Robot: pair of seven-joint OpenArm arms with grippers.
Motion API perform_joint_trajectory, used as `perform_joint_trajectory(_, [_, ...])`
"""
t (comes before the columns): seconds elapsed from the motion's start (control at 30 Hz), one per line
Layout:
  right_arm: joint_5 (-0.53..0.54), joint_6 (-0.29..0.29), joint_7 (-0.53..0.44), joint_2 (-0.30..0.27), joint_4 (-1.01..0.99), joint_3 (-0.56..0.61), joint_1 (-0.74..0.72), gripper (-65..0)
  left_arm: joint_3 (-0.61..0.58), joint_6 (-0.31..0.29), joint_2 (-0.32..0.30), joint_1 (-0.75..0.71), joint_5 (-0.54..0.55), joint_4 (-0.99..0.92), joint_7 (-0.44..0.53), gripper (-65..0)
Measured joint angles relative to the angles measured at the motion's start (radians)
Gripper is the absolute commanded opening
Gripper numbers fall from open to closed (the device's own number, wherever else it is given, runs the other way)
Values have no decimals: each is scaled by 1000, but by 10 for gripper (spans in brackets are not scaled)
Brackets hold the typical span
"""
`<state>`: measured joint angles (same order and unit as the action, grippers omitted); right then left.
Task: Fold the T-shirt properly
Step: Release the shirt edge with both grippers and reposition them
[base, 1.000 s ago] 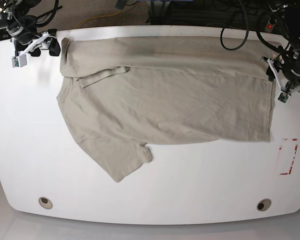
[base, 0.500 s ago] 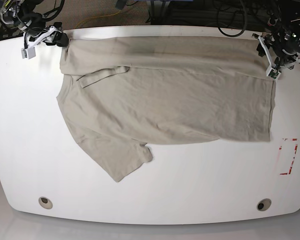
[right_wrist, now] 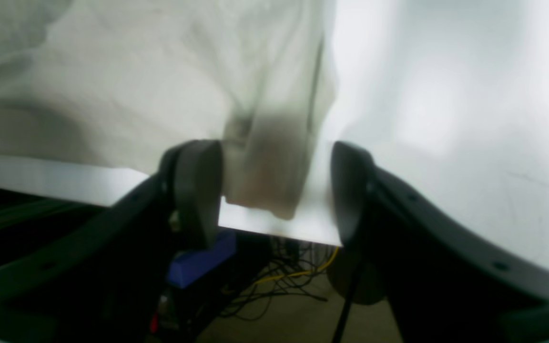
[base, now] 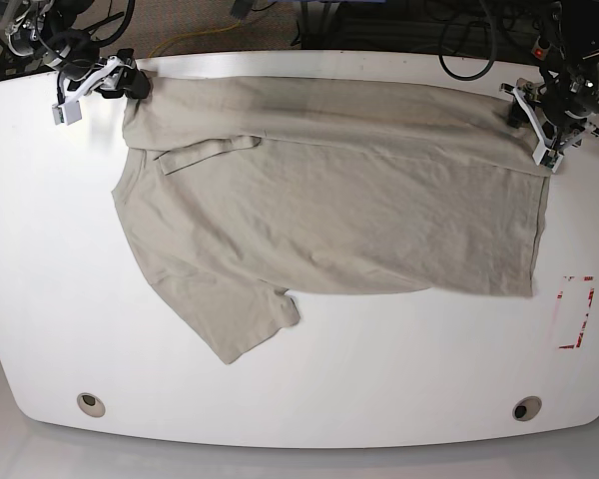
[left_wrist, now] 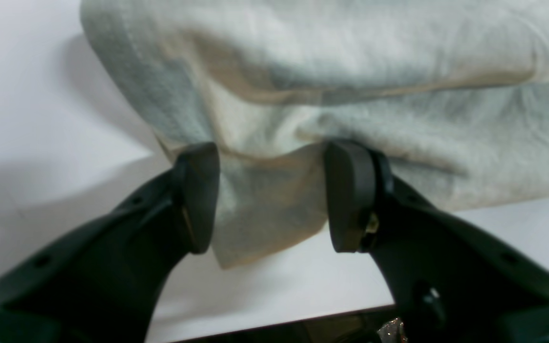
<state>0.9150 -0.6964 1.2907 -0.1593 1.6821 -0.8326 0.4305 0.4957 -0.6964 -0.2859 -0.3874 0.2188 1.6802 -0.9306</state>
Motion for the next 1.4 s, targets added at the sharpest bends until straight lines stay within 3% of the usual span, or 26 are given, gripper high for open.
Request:
perform_joint_trajectory(0.13, [-25, 0, 1, 4, -2, 3, 1, -347, 0, 0, -1, 0, 3, 1, -2, -319])
perform_joint_trajectory(0.3, [-62, 0, -5, -4, -3, 58, 4, -466, 1, 0, -1, 0, 3, -2, -2, -319])
perform_joint_trajectory(0.37, [-102, 0, -12, -4, -4, 65, -3, -485, 1, 0, -1, 0, 3, -2, -3, -319])
perform_joint_trajectory(0.6, [-285, -3, -26, -70, 0, 68, -41, -484, 1, 0, -6, -1, 3, -2, 1, -319])
perform_joint_trajectory(0.77, [-312, -3, -4, -158, 27, 69, -19, -482, -1, -4, -23, -3, 10, -8, 1, -319])
perform_joint_trajectory(0.83, [-305, -3, -3, -184, 42, 69, -16, -466, -1, -3, -23, -6, 11, -8, 1, -319])
perform_joint_trajectory(1.07, [-315, -1, -3, -210, 145, 66, -5, -176, -1, -3, -23, -6, 9, -2, -6, -319])
perform_joint_trajectory(1.23, [-306, -1, -4, -203, 196, 64, -6, -157, 0, -5, -17, -15, -23, 73, -70, -319])
perform_joint_trajectory(1.4, [-174, -1, 0, -175, 195, 60, -3, -157, 62, -4, 10, -12, -8, 211, -135, -319])
